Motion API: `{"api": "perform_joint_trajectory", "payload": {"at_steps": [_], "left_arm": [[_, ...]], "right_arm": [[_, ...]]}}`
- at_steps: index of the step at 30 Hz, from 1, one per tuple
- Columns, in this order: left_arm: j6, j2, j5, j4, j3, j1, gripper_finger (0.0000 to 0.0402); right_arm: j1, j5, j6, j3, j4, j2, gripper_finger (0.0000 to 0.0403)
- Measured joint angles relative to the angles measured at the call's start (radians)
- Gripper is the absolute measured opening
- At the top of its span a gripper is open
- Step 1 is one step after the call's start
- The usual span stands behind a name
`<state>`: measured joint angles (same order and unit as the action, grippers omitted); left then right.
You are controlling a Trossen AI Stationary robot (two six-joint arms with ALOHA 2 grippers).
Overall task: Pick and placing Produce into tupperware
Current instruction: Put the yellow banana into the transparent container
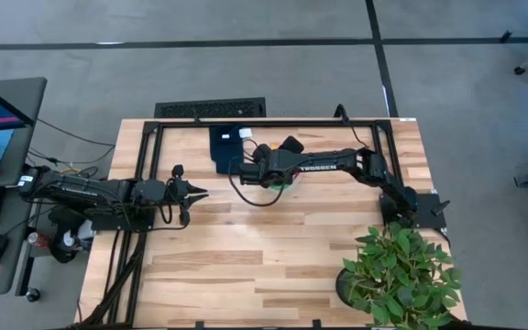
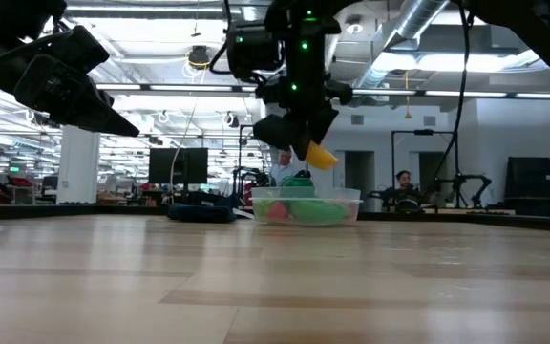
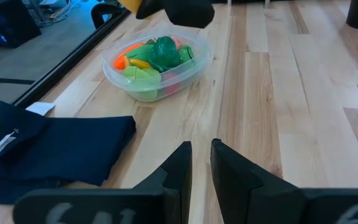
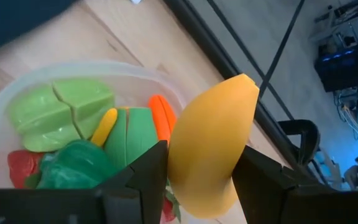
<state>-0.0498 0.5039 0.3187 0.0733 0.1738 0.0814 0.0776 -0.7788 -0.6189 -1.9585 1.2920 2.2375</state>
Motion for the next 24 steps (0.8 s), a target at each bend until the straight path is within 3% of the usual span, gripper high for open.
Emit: {"api": "perform_joint_trajectory", "payload": {"at_steps": [10,16,24], "left_arm": [[-0.005,0.0,-0.003,0.007,0.0,0.0,0.005],[-0.008,0.0,-0.004,0.008,0.0,0.0,0.005],[-0.008,0.0,-0.008,0.013,0.0,0.0,0.005]], "right_arm": [[0.022,0.022,0.001,0.002,-0.023,0.01,0.016],[0.036,0.105,0.002,0.002,-0.055,0.01,0.0159],[0.036,0.129,0.018,0.002,-0.075,0.01,0.0179]]}}
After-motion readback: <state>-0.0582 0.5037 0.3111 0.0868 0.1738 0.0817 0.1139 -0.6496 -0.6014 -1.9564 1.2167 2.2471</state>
